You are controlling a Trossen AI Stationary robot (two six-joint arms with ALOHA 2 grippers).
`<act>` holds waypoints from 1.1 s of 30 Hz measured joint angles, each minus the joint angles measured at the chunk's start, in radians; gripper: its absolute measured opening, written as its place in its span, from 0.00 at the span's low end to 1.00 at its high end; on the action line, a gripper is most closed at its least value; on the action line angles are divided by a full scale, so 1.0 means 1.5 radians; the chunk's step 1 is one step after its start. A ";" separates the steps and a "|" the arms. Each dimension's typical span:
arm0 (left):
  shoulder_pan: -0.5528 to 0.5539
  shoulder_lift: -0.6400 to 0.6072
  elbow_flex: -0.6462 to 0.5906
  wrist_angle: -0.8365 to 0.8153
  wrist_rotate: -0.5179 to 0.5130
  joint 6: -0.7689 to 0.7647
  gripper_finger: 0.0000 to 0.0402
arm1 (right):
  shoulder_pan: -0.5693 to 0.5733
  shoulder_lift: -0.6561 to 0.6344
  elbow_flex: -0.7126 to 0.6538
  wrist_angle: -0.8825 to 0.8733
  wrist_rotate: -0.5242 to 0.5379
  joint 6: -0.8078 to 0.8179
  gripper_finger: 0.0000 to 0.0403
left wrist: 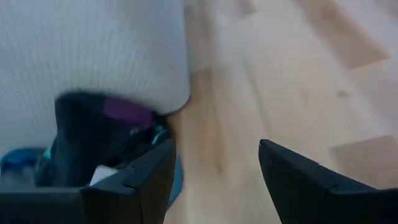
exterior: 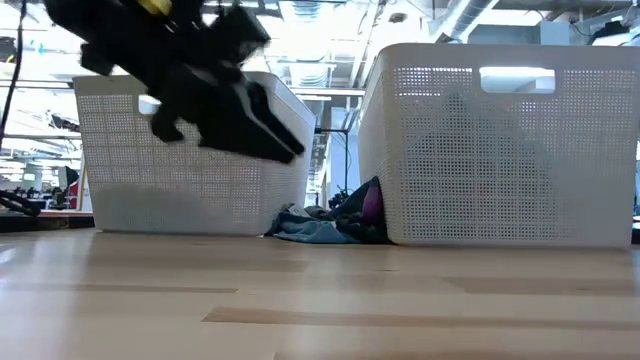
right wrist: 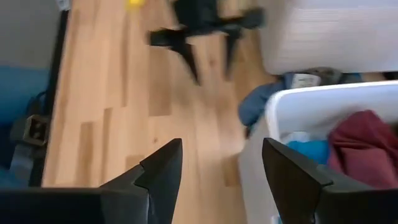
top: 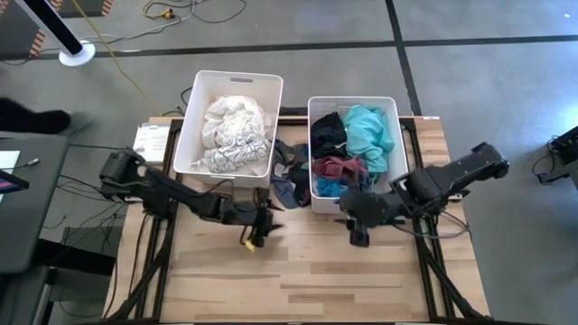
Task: Sort clothes
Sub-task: Put the blue sock into the right white laundry bin
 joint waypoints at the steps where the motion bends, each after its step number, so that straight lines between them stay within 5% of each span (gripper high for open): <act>1: 0.009 0.016 0.007 -0.002 0.000 -0.003 0.56 | 0.011 0.002 0.000 0.000 0.000 0.000 0.58; 12: 0.075 0.158 0.095 -0.025 0.014 -0.030 0.56 | 0.088 0.065 0.000 0.009 0.018 0.004 0.58; 23: 0.142 0.189 0.130 -0.071 0.061 -0.086 0.48 | 0.107 0.121 0.000 0.011 0.018 0.019 0.58; 33: 0.158 0.199 0.132 -0.124 0.117 -0.090 0.21 | 0.111 0.123 0.000 0.026 0.017 0.031 0.58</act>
